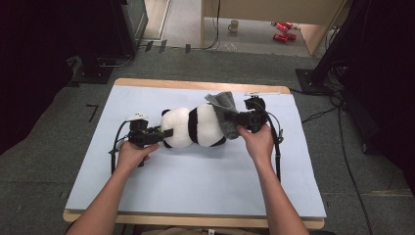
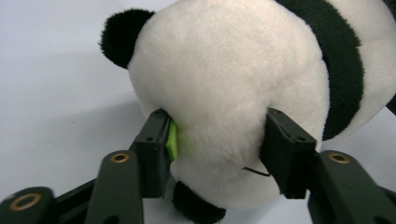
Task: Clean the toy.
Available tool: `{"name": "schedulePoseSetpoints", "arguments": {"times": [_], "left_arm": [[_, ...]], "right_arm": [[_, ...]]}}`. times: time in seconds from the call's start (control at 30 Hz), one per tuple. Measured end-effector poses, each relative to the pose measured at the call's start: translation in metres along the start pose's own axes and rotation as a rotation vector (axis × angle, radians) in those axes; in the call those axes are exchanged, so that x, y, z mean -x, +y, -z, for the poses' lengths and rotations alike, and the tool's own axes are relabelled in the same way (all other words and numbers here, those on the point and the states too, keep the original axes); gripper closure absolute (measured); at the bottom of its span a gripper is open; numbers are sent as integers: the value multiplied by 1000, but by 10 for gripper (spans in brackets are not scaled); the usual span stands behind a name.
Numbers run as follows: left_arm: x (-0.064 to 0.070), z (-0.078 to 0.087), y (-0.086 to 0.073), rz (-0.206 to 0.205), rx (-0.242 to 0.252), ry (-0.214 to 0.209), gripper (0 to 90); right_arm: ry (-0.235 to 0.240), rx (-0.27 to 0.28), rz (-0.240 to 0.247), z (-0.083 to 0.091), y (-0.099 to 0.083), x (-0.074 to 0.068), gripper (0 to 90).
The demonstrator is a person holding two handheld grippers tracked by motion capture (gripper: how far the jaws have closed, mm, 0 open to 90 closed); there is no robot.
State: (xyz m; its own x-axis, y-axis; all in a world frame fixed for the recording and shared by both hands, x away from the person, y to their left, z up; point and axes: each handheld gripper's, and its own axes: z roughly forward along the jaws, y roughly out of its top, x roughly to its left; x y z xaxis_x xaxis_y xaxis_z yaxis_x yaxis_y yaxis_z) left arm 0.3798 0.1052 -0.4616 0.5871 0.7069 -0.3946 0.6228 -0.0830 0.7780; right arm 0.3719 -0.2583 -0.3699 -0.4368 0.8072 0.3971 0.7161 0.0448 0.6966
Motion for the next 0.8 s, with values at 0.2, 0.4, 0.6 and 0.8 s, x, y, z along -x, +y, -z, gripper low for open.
{"name": "schedulePoseSetpoints", "arguments": {"times": [0.2, 0.4, 0.6, 0.8], "left_arm": [[3, 2, 2, -32, 7, 10, 406], [4, 10, 3, -124, 33, 16, 363], [7, 8, -2, -190, -6, 27, 349], [10, -5, -6, -198, -9, 25, 337]], "right_arm": [[17, -42, 78, -14, -12, -28, 775], [-3, -30, 65, -26, -13, -19, 775], [-23, -14, 37, -32, -7, -6, 775], [-42, -4, 19, -37, 0, 3, 768]]}}
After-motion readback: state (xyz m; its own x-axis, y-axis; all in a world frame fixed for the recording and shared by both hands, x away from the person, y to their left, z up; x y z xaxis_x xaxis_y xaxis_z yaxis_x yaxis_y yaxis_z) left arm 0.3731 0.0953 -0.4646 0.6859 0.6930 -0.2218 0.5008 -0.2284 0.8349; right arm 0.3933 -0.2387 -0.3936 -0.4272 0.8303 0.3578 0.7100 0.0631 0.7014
